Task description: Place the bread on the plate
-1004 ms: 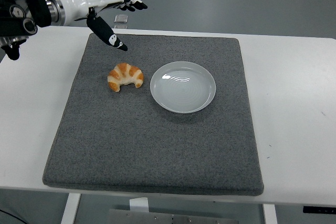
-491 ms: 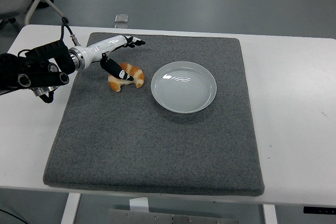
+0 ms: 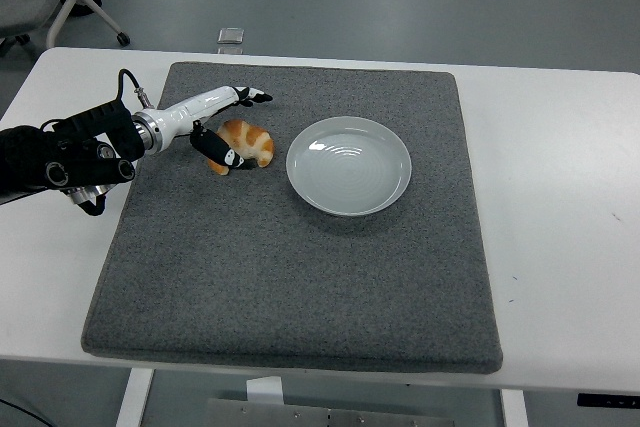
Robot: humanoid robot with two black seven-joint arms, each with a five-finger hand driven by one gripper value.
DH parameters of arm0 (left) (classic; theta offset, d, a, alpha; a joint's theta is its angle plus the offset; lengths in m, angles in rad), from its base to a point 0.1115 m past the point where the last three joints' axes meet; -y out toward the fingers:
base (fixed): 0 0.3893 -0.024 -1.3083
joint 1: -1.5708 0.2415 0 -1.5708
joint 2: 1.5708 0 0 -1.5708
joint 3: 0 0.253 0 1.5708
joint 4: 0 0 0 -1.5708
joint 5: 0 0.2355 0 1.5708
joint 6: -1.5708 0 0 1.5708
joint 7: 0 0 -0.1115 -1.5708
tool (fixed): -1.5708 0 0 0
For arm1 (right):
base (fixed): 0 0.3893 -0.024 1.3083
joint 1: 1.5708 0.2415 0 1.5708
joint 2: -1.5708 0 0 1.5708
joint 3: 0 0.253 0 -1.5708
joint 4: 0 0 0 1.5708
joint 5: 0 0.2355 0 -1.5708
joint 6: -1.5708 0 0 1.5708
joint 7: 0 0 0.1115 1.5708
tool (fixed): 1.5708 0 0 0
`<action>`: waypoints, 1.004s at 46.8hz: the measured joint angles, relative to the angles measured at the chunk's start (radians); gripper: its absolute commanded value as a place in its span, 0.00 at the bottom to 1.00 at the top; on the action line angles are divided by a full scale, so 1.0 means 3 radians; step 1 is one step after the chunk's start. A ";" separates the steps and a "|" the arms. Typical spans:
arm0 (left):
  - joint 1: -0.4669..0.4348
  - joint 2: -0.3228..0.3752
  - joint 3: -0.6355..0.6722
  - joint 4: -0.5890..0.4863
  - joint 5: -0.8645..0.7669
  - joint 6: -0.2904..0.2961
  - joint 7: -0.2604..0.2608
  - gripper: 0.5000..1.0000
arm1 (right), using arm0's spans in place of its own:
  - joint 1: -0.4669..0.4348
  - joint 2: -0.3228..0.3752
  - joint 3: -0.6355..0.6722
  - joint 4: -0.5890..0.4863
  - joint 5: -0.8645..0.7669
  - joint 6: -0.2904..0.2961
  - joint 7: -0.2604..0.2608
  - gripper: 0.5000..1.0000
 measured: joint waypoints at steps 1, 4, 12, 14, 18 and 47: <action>0.0005 -0.0001 -0.0003 0.0005 0.0000 0.0002 -0.0002 0.95 | 0.0000 0.0000 0.0000 0.0000 0.0000 0.0000 0.0000 0.86; 0.0043 -0.0004 -0.0019 0.0021 -0.0002 0.0009 -0.0019 0.95 | -0.0001 0.0000 0.0000 0.0000 0.0000 0.0000 -0.0001 0.86; 0.0163 -0.0009 -0.0168 0.0092 -0.0004 0.0010 -0.0039 0.88 | 0.0000 0.0000 0.0000 0.0000 0.0000 0.0000 0.0000 0.86; 0.0190 -0.0019 -0.0180 0.0133 -0.0004 0.0010 -0.0039 0.87 | -0.0001 0.0000 0.0000 0.0000 0.0000 0.0000 0.0000 0.86; 0.0239 -0.0080 -0.0190 0.0183 -0.0001 0.0010 -0.0044 0.79 | 0.0000 0.0000 0.0000 0.0000 0.0000 0.0000 0.0000 0.86; 0.0224 -0.0050 -0.0300 0.0201 -0.0004 0.0014 -0.0131 0.00 | 0.0000 0.0000 0.0000 0.0000 0.0000 0.0000 0.0000 0.86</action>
